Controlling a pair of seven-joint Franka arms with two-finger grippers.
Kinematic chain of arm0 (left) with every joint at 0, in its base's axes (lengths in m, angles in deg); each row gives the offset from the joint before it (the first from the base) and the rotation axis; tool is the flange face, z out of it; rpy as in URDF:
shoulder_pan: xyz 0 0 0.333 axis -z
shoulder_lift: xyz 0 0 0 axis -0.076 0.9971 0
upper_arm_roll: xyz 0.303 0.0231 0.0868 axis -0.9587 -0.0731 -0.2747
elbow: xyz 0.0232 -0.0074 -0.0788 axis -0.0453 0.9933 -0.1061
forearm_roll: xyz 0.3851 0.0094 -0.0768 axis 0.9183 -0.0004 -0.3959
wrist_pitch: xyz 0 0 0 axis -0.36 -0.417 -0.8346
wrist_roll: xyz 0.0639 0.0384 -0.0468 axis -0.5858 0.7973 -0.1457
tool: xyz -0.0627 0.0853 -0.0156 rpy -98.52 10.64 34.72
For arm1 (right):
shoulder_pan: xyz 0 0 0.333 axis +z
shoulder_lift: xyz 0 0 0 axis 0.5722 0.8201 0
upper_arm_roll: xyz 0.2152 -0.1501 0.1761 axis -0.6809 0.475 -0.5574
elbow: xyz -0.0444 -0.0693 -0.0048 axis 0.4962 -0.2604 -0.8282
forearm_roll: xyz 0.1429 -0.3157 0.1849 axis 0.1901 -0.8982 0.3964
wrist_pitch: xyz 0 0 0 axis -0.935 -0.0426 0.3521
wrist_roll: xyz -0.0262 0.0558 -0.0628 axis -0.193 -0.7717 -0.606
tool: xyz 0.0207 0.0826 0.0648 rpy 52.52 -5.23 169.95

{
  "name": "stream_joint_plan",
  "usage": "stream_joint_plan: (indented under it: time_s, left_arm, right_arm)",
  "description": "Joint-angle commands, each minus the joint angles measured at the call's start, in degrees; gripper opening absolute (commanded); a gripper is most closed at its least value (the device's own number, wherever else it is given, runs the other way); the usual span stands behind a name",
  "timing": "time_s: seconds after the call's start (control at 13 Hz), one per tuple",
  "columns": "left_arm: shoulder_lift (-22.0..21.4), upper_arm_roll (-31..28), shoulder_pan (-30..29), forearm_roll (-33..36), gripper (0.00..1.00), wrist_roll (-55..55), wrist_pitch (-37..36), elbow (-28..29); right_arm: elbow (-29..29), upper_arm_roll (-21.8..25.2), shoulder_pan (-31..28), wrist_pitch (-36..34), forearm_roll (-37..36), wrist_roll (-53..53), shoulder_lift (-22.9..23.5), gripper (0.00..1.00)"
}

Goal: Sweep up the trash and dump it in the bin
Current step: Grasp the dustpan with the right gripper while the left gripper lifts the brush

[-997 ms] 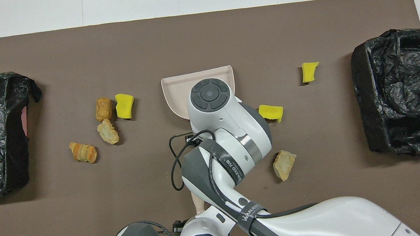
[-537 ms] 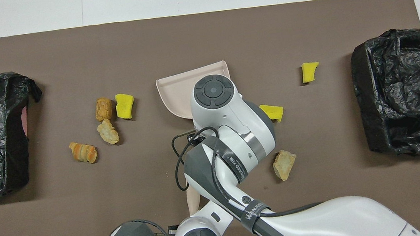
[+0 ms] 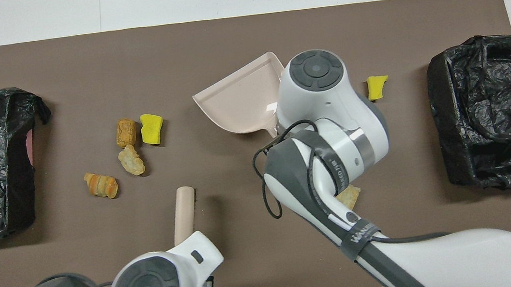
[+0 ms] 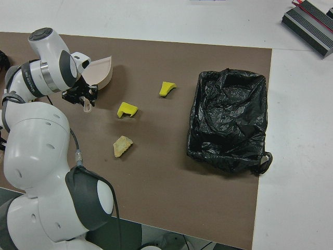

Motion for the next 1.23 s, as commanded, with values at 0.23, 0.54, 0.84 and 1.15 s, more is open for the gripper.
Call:
stream_joint_plan:
  time_s: [0.23, 0.54, 0.84, 1.15]
  left_arm:
    - [5.29, -0.23, -17.44, 0.0, 0.0, 3.14, -5.82, -10.94]
    - [12.5, -0.23, -30.64, 2.44, 0.0, 4.54, -1.45, -14.3]
    - [19.09, -0.23, -32.07, 4.39, 0.0, 5.08, 1.21, -14.13]
    - [20.34, -0.06, -30.14, 4.31, 0.0, 5.52, 1.47, -12.98]
  right_arm:
    - [3.72, -0.58, -2.48, -4.98, -6.34, 14.87, -4.63, 0.0]
    - [5.4, -0.58, -3.18, -2.88, -10.9, 32.4, -4.64, 0.0]
    - [6.28, -0.67, -1.96, 0.12, -17.92, 46.6, -3.5, 0.0]
    - [6.28, -0.67, 1.04, 1.26, -22.08, 46.61, -0.77, 0.0]
